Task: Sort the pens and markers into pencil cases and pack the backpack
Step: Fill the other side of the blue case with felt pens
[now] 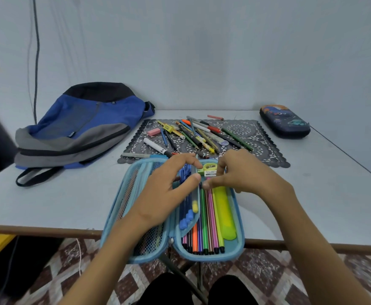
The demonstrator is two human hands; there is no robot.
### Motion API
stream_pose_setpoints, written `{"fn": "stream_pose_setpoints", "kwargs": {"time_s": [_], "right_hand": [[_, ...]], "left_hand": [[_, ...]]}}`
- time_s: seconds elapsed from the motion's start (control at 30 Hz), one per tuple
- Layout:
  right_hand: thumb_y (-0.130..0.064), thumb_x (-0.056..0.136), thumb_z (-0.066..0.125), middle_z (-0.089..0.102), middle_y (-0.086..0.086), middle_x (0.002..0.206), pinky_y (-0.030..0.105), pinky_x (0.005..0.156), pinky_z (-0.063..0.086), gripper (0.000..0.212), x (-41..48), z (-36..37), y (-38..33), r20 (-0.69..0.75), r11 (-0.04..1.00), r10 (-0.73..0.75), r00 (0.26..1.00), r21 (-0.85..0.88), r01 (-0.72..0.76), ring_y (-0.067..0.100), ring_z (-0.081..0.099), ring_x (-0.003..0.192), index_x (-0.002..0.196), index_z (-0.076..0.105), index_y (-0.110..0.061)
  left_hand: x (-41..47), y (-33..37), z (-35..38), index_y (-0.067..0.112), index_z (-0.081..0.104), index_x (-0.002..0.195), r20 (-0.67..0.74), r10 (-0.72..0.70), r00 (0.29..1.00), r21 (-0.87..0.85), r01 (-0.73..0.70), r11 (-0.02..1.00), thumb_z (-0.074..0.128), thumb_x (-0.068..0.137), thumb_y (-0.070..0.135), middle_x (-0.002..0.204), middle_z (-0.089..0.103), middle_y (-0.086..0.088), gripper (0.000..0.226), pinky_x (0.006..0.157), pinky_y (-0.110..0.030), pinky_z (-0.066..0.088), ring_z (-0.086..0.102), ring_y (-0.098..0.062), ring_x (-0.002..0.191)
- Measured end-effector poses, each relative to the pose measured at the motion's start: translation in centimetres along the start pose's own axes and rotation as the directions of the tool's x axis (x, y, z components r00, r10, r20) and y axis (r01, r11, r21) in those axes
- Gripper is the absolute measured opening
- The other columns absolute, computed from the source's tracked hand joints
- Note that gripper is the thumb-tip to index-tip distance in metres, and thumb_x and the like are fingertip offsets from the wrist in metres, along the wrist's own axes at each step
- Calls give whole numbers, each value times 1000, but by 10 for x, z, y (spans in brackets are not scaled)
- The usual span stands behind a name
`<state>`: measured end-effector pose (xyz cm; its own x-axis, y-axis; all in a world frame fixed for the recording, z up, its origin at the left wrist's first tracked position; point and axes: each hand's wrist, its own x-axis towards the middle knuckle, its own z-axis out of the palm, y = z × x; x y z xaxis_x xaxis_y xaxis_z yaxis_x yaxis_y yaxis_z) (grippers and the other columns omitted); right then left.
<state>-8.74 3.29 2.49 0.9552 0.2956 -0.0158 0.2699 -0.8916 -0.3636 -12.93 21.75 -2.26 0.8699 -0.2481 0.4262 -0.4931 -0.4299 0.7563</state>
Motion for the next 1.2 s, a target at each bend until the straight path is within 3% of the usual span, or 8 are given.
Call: {"fn": "stream_pose_setpoints", "kwargs": {"time_s": [0.17,0.6,0.67,0.77,0.87,0.93,1.1,1.2], "right_hand": [[-36,75,80,68,9,70,20,41,44,37,-2,-7,3,158,1000,-25,987,16,22,16,61,50,96,69,-8],[-23,71,85,68,15,81,33,54,59,39,6,-3,-3,267,999,34,963,8,-38,31,71,69,95,65,0],[-20,76,81,67,15,77,30,51,57,31,6,-4,1,266,998,10,964,50,-24,27,69,62,94,65,0],[-10,92,63,62,18,75,26,45,53,8,8,-4,14,191,961,-21,981,275,-33,24,62,54,93,63,-2],[-10,99,50,56,16,72,28,43,51,14,15,0,28,-1,886,38,999,462,-33,22,58,48,97,62,-2],[-17,99,53,56,15,73,29,44,51,15,18,4,32,-67,855,46,997,518,-4,22,58,47,98,62,-5],[-29,89,68,57,8,68,27,44,50,24,21,11,34,-58,813,27,998,582,12,21,59,49,99,64,-7],[-30,87,70,58,10,66,28,44,50,26,24,15,36,-63,808,34,997,589,9,23,59,49,98,64,-8]], "left_hand": [[1,-3,0,31,58,113,6,7,1000,13,-7,1000,47,89,51,130,53,23,33,103,-47,45,44,0,130],[0,3,5,43,54,116,66,-10,998,149,0,989,42,89,61,138,44,31,34,106,-42,41,41,9,128],[0,4,6,44,53,120,94,-4,996,223,-17,975,40,90,62,140,42,31,37,103,-39,43,41,10,126],[0,4,9,47,48,129,184,9,983,359,-76,930,33,90,69,147,34,27,47,103,-37,43,36,6,133],[-1,3,12,46,38,144,296,-16,955,493,-139,859,29,92,69,156,25,20,58,112,-30,31,27,-1,139],[-2,3,13,42,28,150,341,-57,938,551,-150,821,24,93,69,160,16,18,63,116,-28,19,15,-2,144],[-5,0,20,37,-6,154,441,-151,885,663,-207,720,-7,83,73,161,-17,14,79,121,-33,-8,-21,-2,146],[-6,2,22,36,-14,152,454,-183,872,688,-213,694,-15,78,70,158,-25,13,82,120,-33,-13,-27,-4,144]]}}
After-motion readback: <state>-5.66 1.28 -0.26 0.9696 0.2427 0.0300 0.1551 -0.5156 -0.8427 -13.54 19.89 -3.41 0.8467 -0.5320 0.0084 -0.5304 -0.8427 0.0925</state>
